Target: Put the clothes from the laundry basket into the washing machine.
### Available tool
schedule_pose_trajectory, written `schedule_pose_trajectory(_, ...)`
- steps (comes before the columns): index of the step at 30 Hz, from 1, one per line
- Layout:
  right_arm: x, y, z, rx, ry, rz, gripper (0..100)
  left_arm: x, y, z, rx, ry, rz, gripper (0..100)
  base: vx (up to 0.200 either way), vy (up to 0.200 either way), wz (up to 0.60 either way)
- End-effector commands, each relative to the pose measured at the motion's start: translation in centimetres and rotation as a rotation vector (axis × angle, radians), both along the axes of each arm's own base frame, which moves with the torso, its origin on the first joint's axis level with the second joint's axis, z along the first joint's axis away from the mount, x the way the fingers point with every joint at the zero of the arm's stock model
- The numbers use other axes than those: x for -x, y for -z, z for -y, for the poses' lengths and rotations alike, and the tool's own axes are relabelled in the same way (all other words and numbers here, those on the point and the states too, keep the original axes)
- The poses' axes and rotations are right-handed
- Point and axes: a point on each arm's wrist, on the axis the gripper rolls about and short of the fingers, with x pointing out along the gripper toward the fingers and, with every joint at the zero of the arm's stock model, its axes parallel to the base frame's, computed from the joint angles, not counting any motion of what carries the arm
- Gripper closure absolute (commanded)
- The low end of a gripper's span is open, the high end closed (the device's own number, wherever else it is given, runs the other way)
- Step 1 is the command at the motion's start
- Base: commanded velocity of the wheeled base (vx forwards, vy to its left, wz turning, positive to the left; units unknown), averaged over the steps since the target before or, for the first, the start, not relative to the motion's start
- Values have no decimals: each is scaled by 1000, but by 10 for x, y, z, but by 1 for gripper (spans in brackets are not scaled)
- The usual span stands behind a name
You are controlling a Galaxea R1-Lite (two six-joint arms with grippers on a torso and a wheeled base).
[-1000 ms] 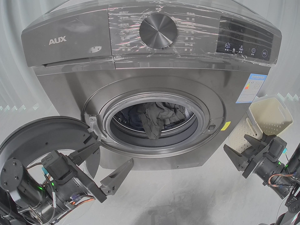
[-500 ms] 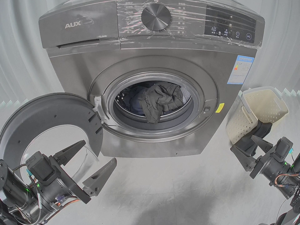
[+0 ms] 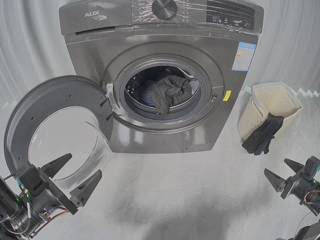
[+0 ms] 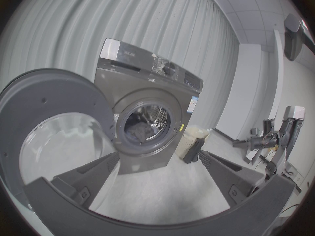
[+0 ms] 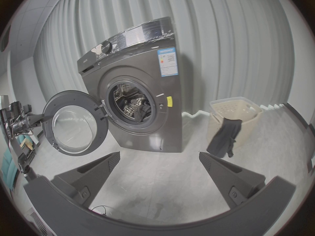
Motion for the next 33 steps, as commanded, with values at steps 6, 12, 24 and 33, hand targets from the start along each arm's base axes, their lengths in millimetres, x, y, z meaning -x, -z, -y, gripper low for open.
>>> schedule_pose_trajectory(6,42,-4,31,-37,155,105,0,33,0,-39,8,-107,-1,0,-100,0,0)
schedule_pose_trajectory(12,62,4,38,-30,180,100,0,51,7,-57,-3,-194,-17,0,0,0,0)
schedule_pose_trajectory(24,113,36,48,-18,257,168,0,99,40,-83,2,-318,-48,0,0,0,0)
schedule_pose_trajectory(33,127,55,46,71,280,178,0,121,65,-84,-23,-355,-52,0,0,0,0)
